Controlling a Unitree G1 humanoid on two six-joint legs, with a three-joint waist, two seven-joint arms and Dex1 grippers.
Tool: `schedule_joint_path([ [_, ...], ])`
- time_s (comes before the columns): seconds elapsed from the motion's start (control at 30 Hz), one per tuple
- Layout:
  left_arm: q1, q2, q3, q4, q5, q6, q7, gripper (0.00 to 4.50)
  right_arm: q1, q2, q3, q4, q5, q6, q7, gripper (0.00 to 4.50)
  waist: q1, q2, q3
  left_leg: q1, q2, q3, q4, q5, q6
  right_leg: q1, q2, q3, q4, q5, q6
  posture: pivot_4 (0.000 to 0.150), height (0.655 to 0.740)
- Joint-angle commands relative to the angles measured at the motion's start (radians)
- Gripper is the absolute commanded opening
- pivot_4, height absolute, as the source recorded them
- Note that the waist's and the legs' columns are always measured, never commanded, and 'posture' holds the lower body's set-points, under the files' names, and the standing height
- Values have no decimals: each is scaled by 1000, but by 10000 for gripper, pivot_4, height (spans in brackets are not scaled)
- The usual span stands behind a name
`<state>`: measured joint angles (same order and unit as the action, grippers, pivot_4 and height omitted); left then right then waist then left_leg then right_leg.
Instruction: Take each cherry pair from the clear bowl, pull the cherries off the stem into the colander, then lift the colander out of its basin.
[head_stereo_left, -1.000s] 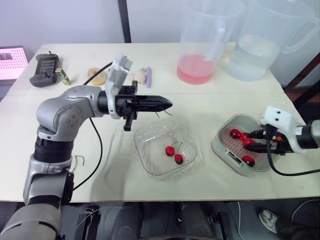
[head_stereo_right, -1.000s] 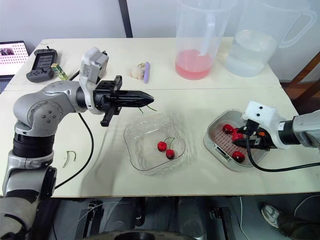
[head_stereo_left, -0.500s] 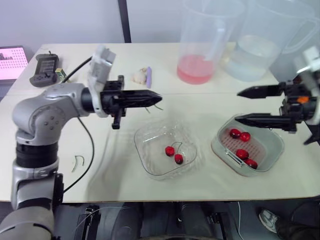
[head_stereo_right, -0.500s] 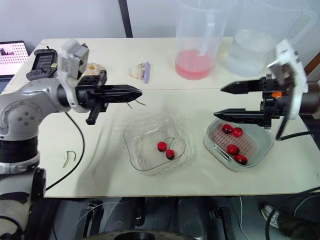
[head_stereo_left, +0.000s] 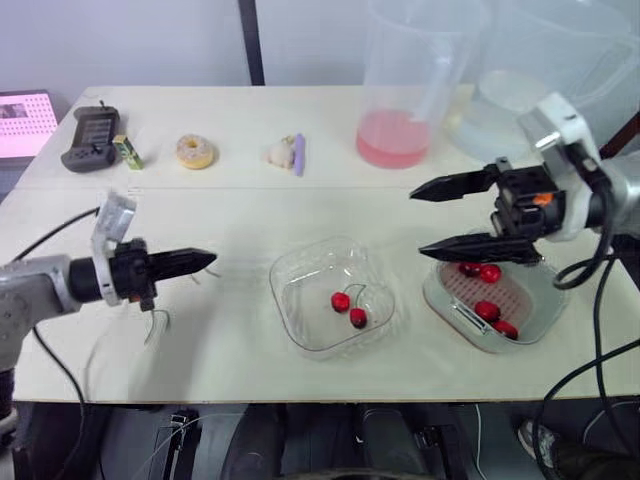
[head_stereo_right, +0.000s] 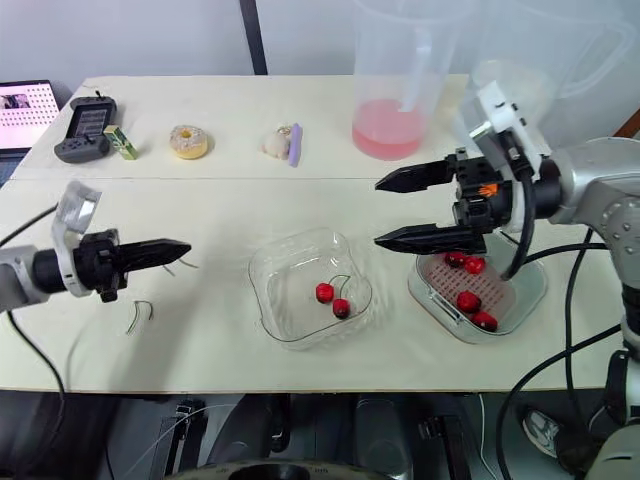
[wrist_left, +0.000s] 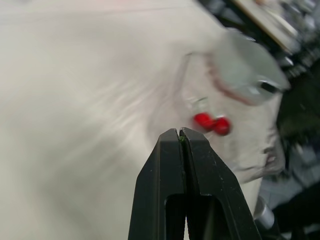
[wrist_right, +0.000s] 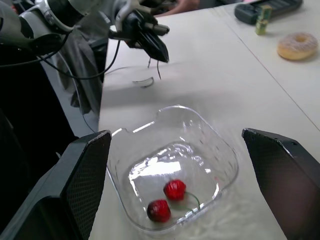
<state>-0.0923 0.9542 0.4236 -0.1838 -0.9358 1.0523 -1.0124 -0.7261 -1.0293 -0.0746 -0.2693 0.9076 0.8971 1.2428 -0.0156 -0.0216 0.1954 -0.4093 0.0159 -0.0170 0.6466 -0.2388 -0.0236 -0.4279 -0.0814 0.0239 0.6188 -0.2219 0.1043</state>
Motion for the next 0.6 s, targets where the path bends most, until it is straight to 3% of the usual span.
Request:
schedule_joint_path([
  [0.03,109,13,85,36,34,-15,-1,0,-22,8,-17,-19,5,-8,4,44727,0,0,0,0,0,0,0,0,0,0,0,0,0,0,0,1500,7400],
  [0.13,189,-5,79,87,107,-92,5,0,-14,16,-14,-21,-5,-18,5,44727,3,0,0,0,0,0,0,0,0,-1,0,0,0,0,-1,1500,7400],
  [0.27,178,-47,94,148,126,-113,53,0,4,28,-25,0,-23,-35,-9,44727,4,0,0,0,0,0,0,0,0,-1,-1,-1,-1,1,-2,1500,7400],
  [0.37,174,-47,115,170,114,-104,54,9205,17,26,-28,10,-38,-45,-9,45000,3,0,0,0,0,0,-1,0,0,-1,-1,-1,-2,1,-2,1500,7400],
  [0.6,121,60,185,335,157,-168,-13,44601,17,33,-23,36,-55,-47,-13,45000,-1,0,0,0,1,1,-1,0,0,-2,-1,-1,-1,2,-3,1500,7400],
])
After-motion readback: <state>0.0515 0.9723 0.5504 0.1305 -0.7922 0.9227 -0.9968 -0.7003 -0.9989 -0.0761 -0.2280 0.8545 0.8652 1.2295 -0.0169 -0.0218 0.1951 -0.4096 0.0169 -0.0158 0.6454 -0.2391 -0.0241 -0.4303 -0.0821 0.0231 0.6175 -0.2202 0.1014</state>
